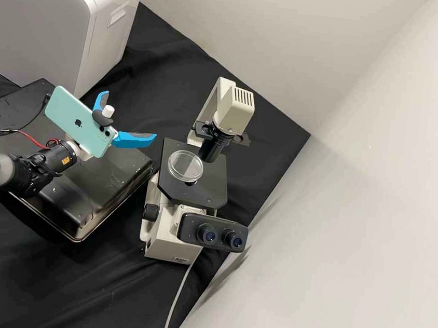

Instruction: Place the petri dish on the bench

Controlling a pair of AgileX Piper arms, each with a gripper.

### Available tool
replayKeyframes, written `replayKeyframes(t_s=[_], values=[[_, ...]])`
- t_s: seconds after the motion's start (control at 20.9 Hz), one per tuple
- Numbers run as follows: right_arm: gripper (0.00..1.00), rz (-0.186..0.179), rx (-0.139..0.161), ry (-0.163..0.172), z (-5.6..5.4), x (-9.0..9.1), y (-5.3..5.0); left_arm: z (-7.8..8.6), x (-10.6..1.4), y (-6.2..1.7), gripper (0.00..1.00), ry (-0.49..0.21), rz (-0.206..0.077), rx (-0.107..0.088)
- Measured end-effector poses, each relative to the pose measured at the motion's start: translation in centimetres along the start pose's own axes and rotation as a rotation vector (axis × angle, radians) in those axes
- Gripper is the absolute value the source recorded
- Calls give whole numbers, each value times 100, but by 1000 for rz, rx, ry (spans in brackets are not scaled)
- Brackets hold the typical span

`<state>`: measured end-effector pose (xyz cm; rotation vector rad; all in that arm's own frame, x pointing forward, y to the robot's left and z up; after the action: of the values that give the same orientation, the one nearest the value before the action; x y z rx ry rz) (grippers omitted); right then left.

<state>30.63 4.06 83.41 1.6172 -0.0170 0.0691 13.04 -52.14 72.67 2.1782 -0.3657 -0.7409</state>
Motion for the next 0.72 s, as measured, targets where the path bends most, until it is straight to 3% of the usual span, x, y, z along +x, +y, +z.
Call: replayKeyframes(t_s=[0.48,0.62,0.72], values=[[100,2,-6,1,12,0,16,35,-3,-2,100,-19,-1,-2],[100,38,-6,-7,110,-26,56,37,-4,-2,100,-20,-1,-3],[100,48,-6,-35,208,-28,74,46,-5,-3,100,-24,-2,-4]])
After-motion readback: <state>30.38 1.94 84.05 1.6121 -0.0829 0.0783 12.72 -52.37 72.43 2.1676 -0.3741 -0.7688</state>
